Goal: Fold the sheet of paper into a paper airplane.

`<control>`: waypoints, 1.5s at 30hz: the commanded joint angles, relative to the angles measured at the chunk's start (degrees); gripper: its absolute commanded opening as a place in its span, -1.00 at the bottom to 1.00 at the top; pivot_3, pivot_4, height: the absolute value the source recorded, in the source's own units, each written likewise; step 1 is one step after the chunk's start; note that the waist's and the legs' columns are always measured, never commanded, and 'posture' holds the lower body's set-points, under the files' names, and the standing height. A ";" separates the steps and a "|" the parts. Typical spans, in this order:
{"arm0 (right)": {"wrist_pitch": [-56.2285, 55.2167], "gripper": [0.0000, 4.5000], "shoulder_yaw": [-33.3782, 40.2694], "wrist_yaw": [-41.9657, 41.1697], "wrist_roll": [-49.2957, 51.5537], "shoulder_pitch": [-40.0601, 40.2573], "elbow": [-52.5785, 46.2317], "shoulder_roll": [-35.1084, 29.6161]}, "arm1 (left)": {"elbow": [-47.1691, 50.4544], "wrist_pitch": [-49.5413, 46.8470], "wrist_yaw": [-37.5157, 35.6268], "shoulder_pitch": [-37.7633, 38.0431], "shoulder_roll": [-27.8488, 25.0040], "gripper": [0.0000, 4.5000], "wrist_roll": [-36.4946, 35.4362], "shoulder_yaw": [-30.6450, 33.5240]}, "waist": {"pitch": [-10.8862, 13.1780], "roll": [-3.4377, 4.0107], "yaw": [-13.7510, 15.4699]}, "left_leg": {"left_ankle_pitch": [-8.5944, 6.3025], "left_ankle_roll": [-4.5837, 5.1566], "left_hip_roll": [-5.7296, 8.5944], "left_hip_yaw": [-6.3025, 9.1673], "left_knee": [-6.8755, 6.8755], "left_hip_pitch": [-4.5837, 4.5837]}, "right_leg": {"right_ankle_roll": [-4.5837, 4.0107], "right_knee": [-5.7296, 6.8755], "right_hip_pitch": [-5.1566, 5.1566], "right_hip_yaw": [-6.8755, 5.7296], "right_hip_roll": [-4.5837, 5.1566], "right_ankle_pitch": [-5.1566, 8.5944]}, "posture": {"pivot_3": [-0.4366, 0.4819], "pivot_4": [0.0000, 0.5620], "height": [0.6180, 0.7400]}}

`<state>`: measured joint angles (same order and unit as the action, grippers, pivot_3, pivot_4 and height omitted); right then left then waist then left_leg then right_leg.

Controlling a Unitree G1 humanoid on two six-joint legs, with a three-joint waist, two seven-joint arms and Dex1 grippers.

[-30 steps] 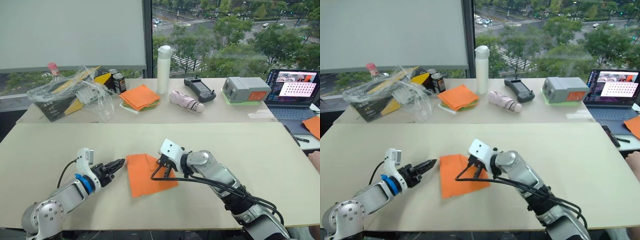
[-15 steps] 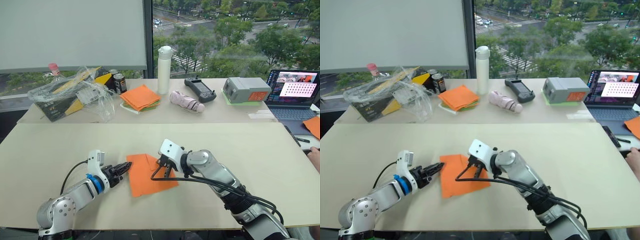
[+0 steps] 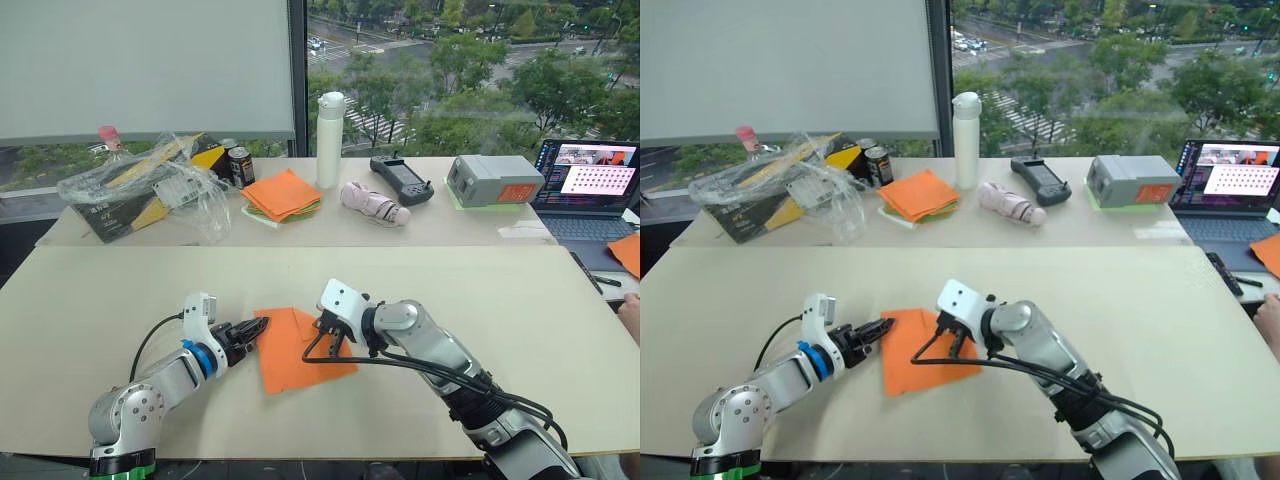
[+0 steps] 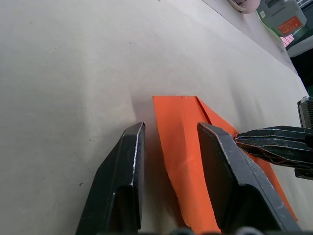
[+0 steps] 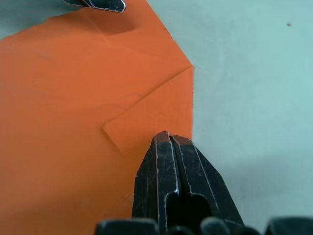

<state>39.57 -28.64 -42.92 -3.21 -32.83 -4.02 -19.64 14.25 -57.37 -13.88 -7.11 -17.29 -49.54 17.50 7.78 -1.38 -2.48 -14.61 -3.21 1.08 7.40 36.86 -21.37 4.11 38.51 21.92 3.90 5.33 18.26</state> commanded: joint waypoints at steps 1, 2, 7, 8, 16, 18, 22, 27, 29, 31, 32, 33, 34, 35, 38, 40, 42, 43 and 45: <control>2.05 -1.00 -1.94 -0.62 -0.42 1.76 1.66 -0.10 | -0.94 0.20 1.24 -0.70 0.85 -0.20 0.13 0.19 | 0.00 0.00 0.01 | 0.00 0.00 0.00 0.00 0.00 0.00 | 0.00 0.00 0.00 0.00 0.00 0.00 | -0.05 -0.47 1.00; 2.07 -1.00 -1.93 -0.65 -0.43 1.78 1.60 -0.13 | -0.99 0.20 1.36 -0.92 0.94 -0.20 0.14 0.23 | 0.00 0.00 0.01 | 0.00 0.00 0.00 0.00 0.00 0.00 | 0.00 0.00 0.00 0.00 0.00 0.00 | -0.05 -0.47 1.00; 2.17 -1.00 -1.97 -0.70 -0.52 1.85 1.39 -0.26 | -0.42 -0.38 1.55 -1.44 1.31 -0.20 -0.65 0.40 | 0.00 0.00 0.01 | 0.00 0.00 0.00 0.00 0.00 0.00 | 0.00 -0.02 0.00 0.00 0.00 0.00 | -0.05 -0.47 1.00; 2.19 -1.00 -1.98 -0.70 -0.53 1.88 1.35 -0.28 | -0.32 -0.40 1.55 -1.43 1.31 -0.20 -0.74 0.45 | 0.00 0.00 0.01 | 0.00 0.00 0.00 0.00 -0.01 0.00 | 0.00 -0.02 0.00 0.00 0.00 0.00 | -0.05 -0.47 1.00; 2.25 -1.00 -2.10 -0.70 -0.53 1.95 1.33 -0.19 | -0.93 -0.38 1.45 -1.74 0.80 -0.20 -0.98 1.20 | 0.00 0.00 0.02 | 0.00 0.00 0.00 0.00 -0.02 0.00 | 0.00 -0.05 0.00 0.00 0.00 0.00 | -0.05 -0.47 1.00; 2.19 -1.00 -2.13 -0.72 -0.54 1.95 1.36 -0.19 | -1.09 -0.18 1.36 -1.79 0.74 -0.20 -0.73 1.05 | 0.00 0.00 0.02 | 0.00 0.00 0.00 0.00 -0.03 -0.01 | 0.00 -0.05 0.00 0.00 0.00 0.00 | -0.05 -0.47 1.00; 2.15 -1.00 -2.16 -0.80 -0.54 1.93 1.37 -0.24 | -1.41 -0.17 1.67 -2.05 1.15 -0.20 -0.82 1.12 | 0.00 0.00 0.02 | 0.00 0.00 0.00 0.00 -0.03 0.00 | 0.00 -0.06 0.00 0.00 0.00 0.00 | -0.05 -0.47 1.00; 2.13 -1.00 -2.18 -0.90 -0.60 1.93 1.32 -0.43 | -1.43 -0.19 1.84 -2.18 1.36 -0.20 -0.92 1.17 | 0.00 0.00 0.02 | 0.00 0.00 0.00 0.00 -0.03 0.00 | 0.00 -0.07 0.00 0.00 0.00 0.00 | -0.05 -0.47 1.00; 2.16 -1.00 -2.21 -0.92 -0.62 1.98 1.25 -0.51 | -1.55 -0.16 2.00 -2.25 1.48 -0.20 -1.00 1.37 | 0.00 0.00 0.02 | 0.00 0.00 0.00 0.00 -0.03 0.00 | 0.00 -0.07 0.00 0.00 0.00 0.00 | -0.05 -0.47 1.00; 2.19 -1.00 -2.24 -0.95 -0.63 2.00 1.18 -0.57 | -1.72 -0.09 2.06 -2.34 1.52 -0.20 -1.03 1.56 | 0.00 0.00 0.02 | 0.00 0.00 0.00 0.00 -0.04 0.00 | 0.00 -0.07 0.00 0.00 0.00 0.00 | -0.05 -0.47 1.00; 2.21 -1.00 -2.25 -0.96 -0.62 2.02 1.15 -0.59 | -1.77 -0.10 2.06 -2.37 1.54 -0.20 -1.06 1.62 | 0.00 0.00 0.03 | 0.00 0.00 0.00 0.00 -0.04 -0.01 | 0.00 -0.07 0.00 0.00 0.00 0.00 | -0.05 -0.47 1.00; 2.21 -1.00 -2.28 -0.99 -0.62 2.05 1.12 -0.61 | -1.82 -0.09 2.03 -2.41 1.60 -0.20 -1.19 1.76 | 0.00 0.00 0.03 | 0.00 0.00 0.00 0.00 -0.04 -0.01 | 0.00 -0.07 0.00 0.00 0.00 0.00 | -0.05 -0.47 1.00; 2.22 -1.00 -2.31 -1.00 -0.62 2.08 1.09 -0.63 | -1.84 -0.10 2.00 -2.42 1.62 -0.20 -1.26 1.83 | 0.00 0.00 0.02 | 0.00 0.00 0.00 0.00 -0.04 -0.01 | 0.00 -0.07 0.00 0.00 0.00 0.00 | -0.05 -0.47 1.00; 2.22 -1.00 -2.34 -1.02 -0.64 2.12 1.03 -0.66 | -1.83 -0.05 1.95 -2.40 1.61 -0.20 -1.23 1.83 | 0.00 0.00 0.03 | 0.00 0.00 0.00 0.00 -0.04 -0.01 | 0.00 -0.08 0.00 0.00 0.00 0.00 | -0.05 -0.47 1.00; 2.21 -1.00 -2.38 -1.07 -0.64 2.24 0.84 -0.75 | -1.86 -0.04 2.11 -2.42 1.59 -0.20 -1.40 1.99 | 0.00 0.00 0.02 | 0.00 0.00 0.00 0.00 -0.05 -0.01 | 0.00 -0.10 0.00 0.00 0.00 0.00 | -0.05 -0.47 1.00; 2.18 -1.00 -2.42 -1.05 -0.70 2.28 0.79 -0.78 | -1.80 -0.01 2.17 -2.36 1.47 -0.20 -1.42 1.89 | 0.01 -0.01 0.02 | 0.00 0.00 0.00 0.00 -0.06 -0.01 | 0.00 -0.12 0.00 0.00 0.00 0.00 | -0.05 -0.47 1.00; 2.21 -1.00 -2.44 -1.04 -0.72 2.35 0.66 -0.82 | -1.73 -0.03 2.21 -2.31 1.46 -0.20 -1.60 1.88 | 0.01 -0.01 0.02 | 0.00 0.00 0.00 0.00 -0.08 -0.02 | 0.00 -0.16 0.00 0.00 0.00 0.00 | -0.05 -0.47 1.00; 2.21 -1.00 -2.45 -1.04 -0.73 2.38 0.63 -0.84 | -1.72 -0.02 2.20 -2.28 1.46 -0.20 -1.67 1.88 | 0.00 -0.01 0.02 | 0.00 0.00 0.00 0.00 -0.08 -0.02 | 0.00 -0.17 0.00 0.00 0.01 0.00 | -0.05 -0.47 1.00; 2.23 -1.00 -2.46 -1.04 -0.76 2.43 0.57 -0.88 | -1.66 0.05 2.09 -2.23 1.51 -0.20 -1.82 1.88 | 0.01 -0.01 0.02 | 0.00 0.00 0.00 0.00 -0.09 -0.03 | 0.00 -0.19 0.00 0.00 0.01 0.00 | -0.05 -0.47 1.00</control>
<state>39.59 -28.64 -42.92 -3.36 -32.33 -5.21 -19.79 12.48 -57.65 -11.91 -9.07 -15.62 -50.88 18.66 7.79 -1.39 -2.46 -14.61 -3.21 1.08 7.40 36.77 -21.40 4.11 38.31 21.92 3.90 5.34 18.26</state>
